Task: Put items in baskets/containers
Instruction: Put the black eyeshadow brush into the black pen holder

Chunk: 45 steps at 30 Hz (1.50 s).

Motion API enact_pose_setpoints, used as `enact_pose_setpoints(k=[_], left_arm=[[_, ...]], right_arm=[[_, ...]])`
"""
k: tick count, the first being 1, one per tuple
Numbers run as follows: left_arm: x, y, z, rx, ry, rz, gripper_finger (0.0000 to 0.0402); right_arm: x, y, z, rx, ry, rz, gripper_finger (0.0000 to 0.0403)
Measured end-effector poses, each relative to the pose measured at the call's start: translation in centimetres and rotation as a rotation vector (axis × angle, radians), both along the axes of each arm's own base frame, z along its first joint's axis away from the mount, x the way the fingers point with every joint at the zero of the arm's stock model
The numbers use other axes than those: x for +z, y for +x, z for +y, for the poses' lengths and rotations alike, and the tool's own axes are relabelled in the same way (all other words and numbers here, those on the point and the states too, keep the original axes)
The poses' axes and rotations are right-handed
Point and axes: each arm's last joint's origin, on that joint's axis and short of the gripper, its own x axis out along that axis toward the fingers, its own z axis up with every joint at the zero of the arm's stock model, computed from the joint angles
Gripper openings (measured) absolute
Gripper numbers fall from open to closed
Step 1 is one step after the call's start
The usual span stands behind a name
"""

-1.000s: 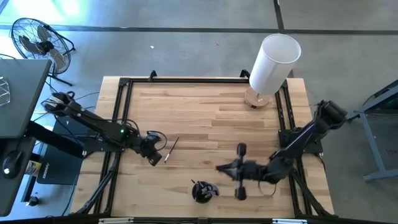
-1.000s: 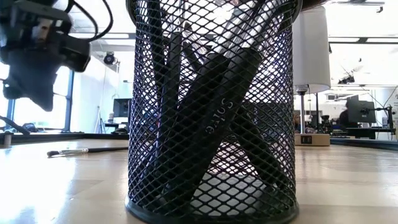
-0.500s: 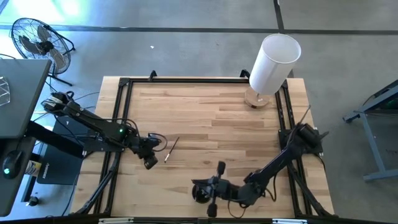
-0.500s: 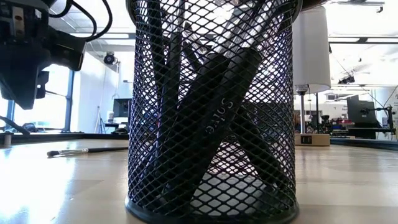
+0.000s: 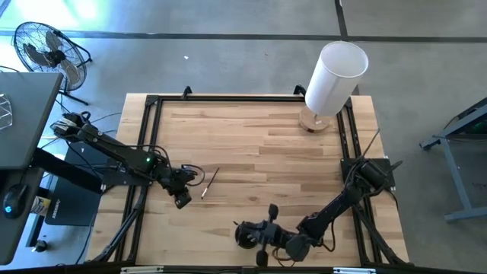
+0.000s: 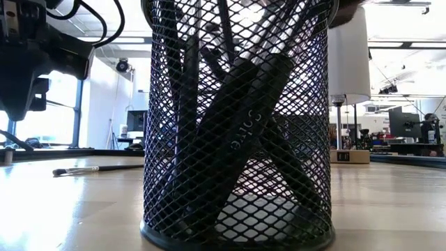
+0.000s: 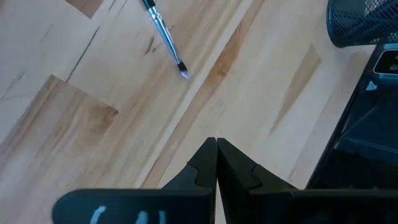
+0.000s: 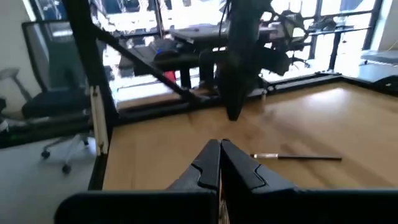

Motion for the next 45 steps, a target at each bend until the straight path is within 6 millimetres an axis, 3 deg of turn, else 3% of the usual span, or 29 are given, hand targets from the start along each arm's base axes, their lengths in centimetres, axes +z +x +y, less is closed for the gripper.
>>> enact_pose_setpoints(k=[10,20,29,34,39,45], left_arm=[[0.0,0.0,0.0,-0.002,-0.003,0.000,0.0000],[0.0,0.1,0.2,0.045,0.045,-0.023,0.0018],[0.3,0.6,0.2,0.098,0.088,-0.097,0.0096],[0.7,1.2,0.2,0.149,0.115,-0.186,0.0131],[1.6,2.3,-0.2,0.142,0.122,-0.333,0.0130],[2.0,4.1,-0.7,0.250,0.176,-0.221,0.0120]], right_arm=[[-1.2,0.2,-0.3,0.118,0.089,0.087,0.0005],[1.6,-0.7,-1.5,0.158,0.177,0.190,0.0087],[4.8,-1.4,-2.9,0.229,0.245,0.225,0.0141],[7.4,-2.9,-4.7,0.154,0.347,0.265,0.0129],[9.1,-5.8,-8.5,-0.004,0.471,0.467,0.0097],[9.7,-10.0,-12.1,-0.219,0.483,0.727,0.0065]])
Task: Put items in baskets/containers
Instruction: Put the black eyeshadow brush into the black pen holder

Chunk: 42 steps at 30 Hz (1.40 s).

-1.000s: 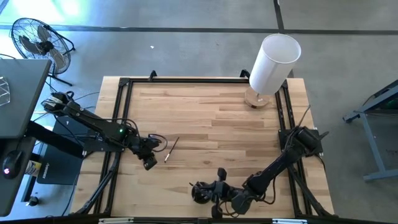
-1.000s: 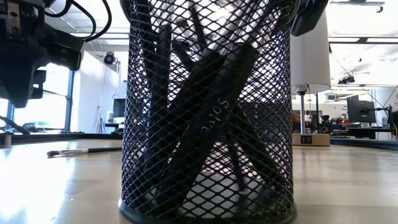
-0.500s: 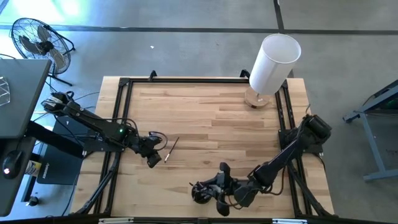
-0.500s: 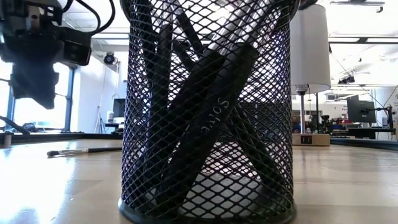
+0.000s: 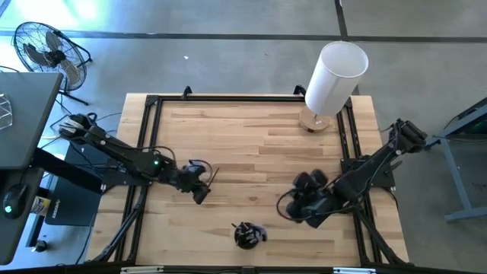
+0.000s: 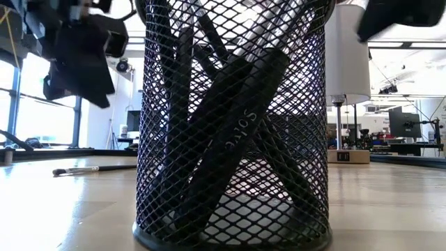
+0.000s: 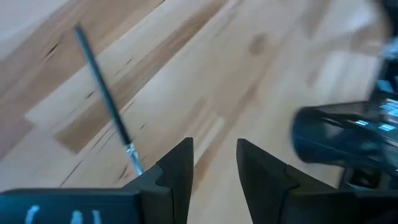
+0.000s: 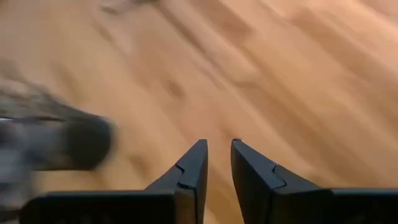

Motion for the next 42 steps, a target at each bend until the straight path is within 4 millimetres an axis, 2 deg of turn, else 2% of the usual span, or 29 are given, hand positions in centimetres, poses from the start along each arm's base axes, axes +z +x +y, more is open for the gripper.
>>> enact_pose_setpoints(k=[4,8,12,16,22,31,34,38,42], left_arm=[[-0.6,1.5,-0.6,0.066,0.011,0.183,0.0119],[-1.6,2.9,-1.4,0.090,0.004,0.367,0.0119],[-2.6,4.2,-2.2,0.069,-0.017,0.451,0.0119],[-3.8,4.9,-2.6,0.062,-0.035,0.512,0.0119],[-5.3,5.0,-2.6,0.123,-0.035,0.596,0.0119],[-5.5,5.1,-2.6,0.162,-0.032,0.595,0.0117],[-5.5,5.0,-2.6,0.191,-0.040,0.598,0.0090],[-5.6,4.9,-2.6,0.190,-0.056,0.619,0.0014],[-5.6,5.3,-2.4,0.198,-0.112,0.613,0.0005]], right_arm=[[-0.1,-1.6,-1.2,-0.057,-0.071,0.124,0.0056],[-0.8,-2.2,-1.7,-0.056,-0.126,0.189,0.0052],[-3.2,-2.9,-2.1,-0.028,-0.157,0.262,0.0045],[-6.1,-3.9,-2.4,-0.001,-0.087,0.286,0.0032],[-8.7,-5.7,-3.0,0.046,0.057,0.159,0.0017],[-9.5,-8.1,-4.8,0.111,0.187,-0.051,0.0014],[-9.4,-8.6,-5.2,0.120,0.204,-0.093,0.0014],[-9.4,-9.1,-5.7,0.152,0.185,-0.135,0.0014],[-9.2,-9.0,-5.8,0.205,0.091,-0.182,0.0010]])
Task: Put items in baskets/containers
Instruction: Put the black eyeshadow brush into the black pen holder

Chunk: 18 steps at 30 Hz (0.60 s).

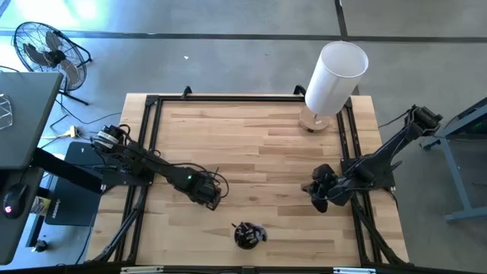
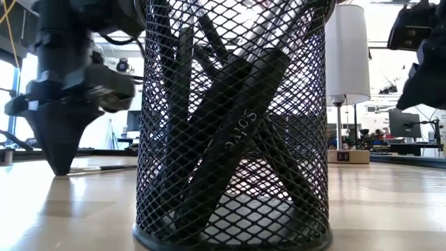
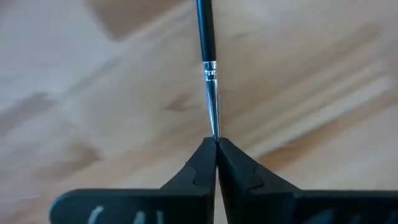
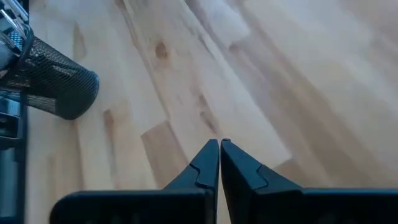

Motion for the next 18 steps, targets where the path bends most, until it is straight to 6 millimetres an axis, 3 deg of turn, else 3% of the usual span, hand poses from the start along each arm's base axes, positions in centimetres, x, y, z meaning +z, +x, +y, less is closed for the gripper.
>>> enact_pose_setpoints(k=[2,8,11,16,18], left_arm=[[0.5,0.7,0.0,0.005,-0.042,-0.036,0.0003],[4.8,3.7,1.6,-0.056,-0.085,-0.279,0.0002],[7.3,5.6,3.2,-0.072,-0.088,-0.383,0.0001],[11.0,7.7,5.8,-0.119,-0.177,-0.506,0.0001],[11.5,8.8,6.8,-0.121,-0.202,-0.547,0.0001]], right_arm=[[0.1,0.1,0.0,0.015,-0.054,-0.028,0.0007],[1.1,1.2,-0.5,-0.055,-0.163,-0.176,0.0001],[2.0,2.0,-0.6,0.065,-0.312,-0.208,0.0003],[5.3,3.7,0.0,0.221,-0.588,-0.241,0.0017],[6.5,4.5,0.4,0.253,-0.717,-0.209,0.0027]])
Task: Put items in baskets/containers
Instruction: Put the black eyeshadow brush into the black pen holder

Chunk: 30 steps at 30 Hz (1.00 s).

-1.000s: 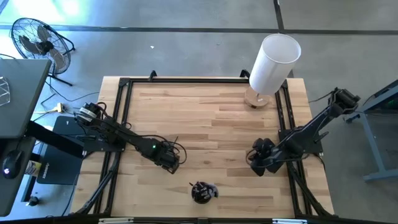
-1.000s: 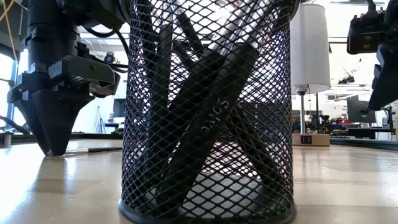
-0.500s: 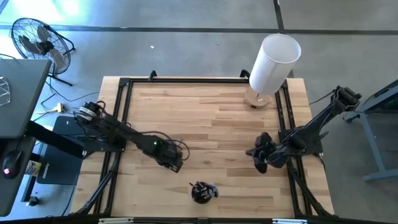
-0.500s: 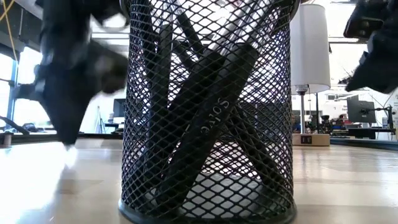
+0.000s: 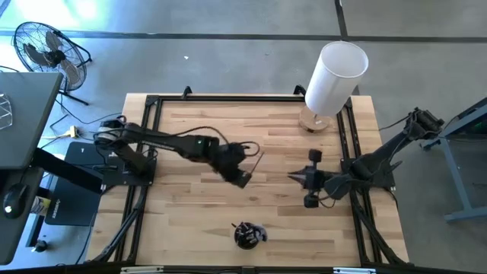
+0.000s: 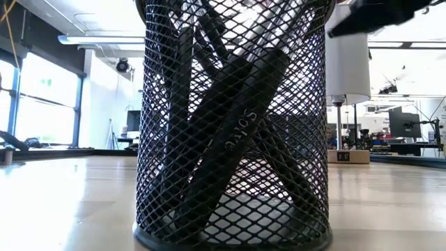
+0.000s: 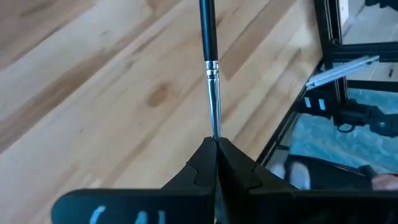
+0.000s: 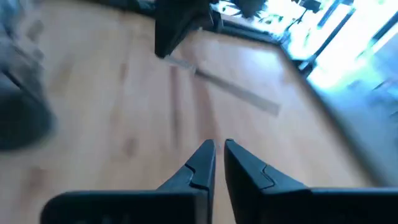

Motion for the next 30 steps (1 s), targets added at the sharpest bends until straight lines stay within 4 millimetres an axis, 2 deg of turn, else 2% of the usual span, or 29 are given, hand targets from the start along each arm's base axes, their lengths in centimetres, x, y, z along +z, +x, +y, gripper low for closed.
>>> enact_pose_setpoints(k=[3,5,7,10,13,18,30], left_arm=[[0.1,1.0,0.9,-0.026,-0.050,-0.016,0.0000],[0.6,1.9,1.3,-0.061,-0.085,-0.060,0.0000],[0.3,2.4,1.5,-0.082,-0.104,-0.047,0.0000],[-0.3,3.4,1.6,-0.093,-0.116,-0.035,0.0000],[0.5,4.1,1.4,-0.137,-0.129,-0.109,0.0000],[0.8,4.3,1.4,-0.134,-0.124,-0.119,0.0000],[0.9,4.3,1.4,-0.147,-0.127,-0.131,0.0000]], right_arm=[[1.1,1.6,0.8,0.018,-0.225,0.074,0.0049],[1.3,2.8,1.5,0.018,-0.389,0.132,0.0067],[1.5,4.1,2.2,0.008,-0.536,0.173,0.0084],[1.5,5.9,2.9,0.047,-0.663,0.235,0.0105],[1.0,7.4,3.3,0.093,-0.716,0.288,0.0115],[0.4,9.0,3.4,0.150,-0.705,0.328,0.0118],[0.0,9.5,1.9,0.235,-0.668,0.395,0.0090]])
